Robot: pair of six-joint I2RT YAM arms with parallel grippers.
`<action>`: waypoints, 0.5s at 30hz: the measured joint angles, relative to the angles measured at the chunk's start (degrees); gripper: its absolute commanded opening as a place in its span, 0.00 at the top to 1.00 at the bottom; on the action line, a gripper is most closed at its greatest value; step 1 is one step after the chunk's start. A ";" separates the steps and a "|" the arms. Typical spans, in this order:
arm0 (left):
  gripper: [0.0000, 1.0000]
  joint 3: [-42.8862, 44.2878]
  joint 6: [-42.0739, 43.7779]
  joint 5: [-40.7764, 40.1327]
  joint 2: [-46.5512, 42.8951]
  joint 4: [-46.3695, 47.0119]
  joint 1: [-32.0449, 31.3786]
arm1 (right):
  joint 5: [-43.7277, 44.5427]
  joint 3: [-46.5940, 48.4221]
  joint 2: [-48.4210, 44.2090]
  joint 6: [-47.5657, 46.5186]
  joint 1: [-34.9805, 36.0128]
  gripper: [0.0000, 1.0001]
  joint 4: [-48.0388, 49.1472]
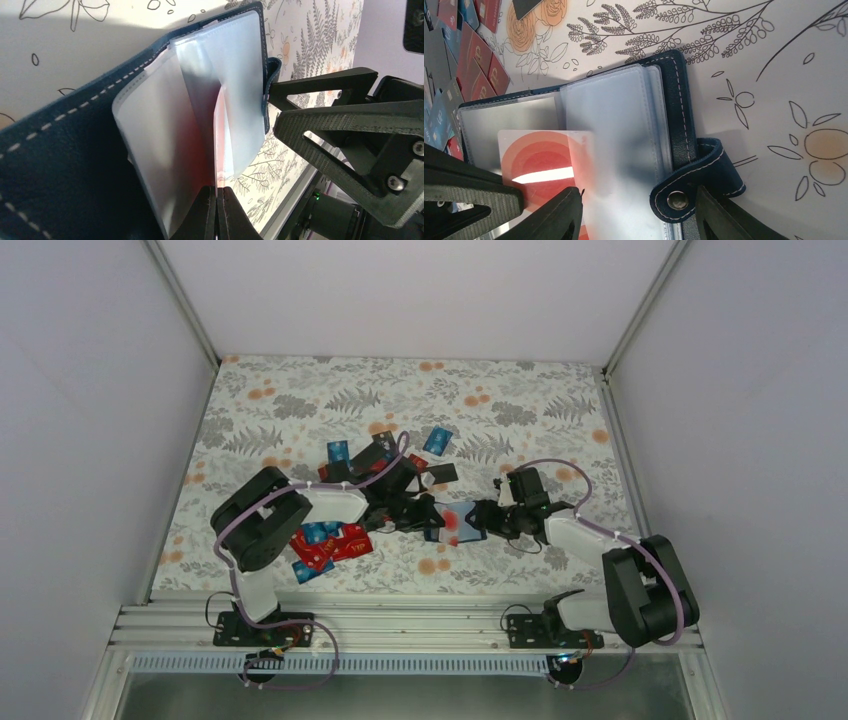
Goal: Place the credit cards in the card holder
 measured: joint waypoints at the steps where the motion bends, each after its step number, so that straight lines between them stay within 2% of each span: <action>1: 0.97 0.02 0.00 -0.07 0.24 0.17 -0.02 | -0.07 0.00 0.02 -0.04 0.00 0.41 0.00; 15: 0.98 2.78 0.04 -2.47 2.82 0.37 0.42 | -1.29 -0.02 0.59 -0.24 -0.17 0.41 0.81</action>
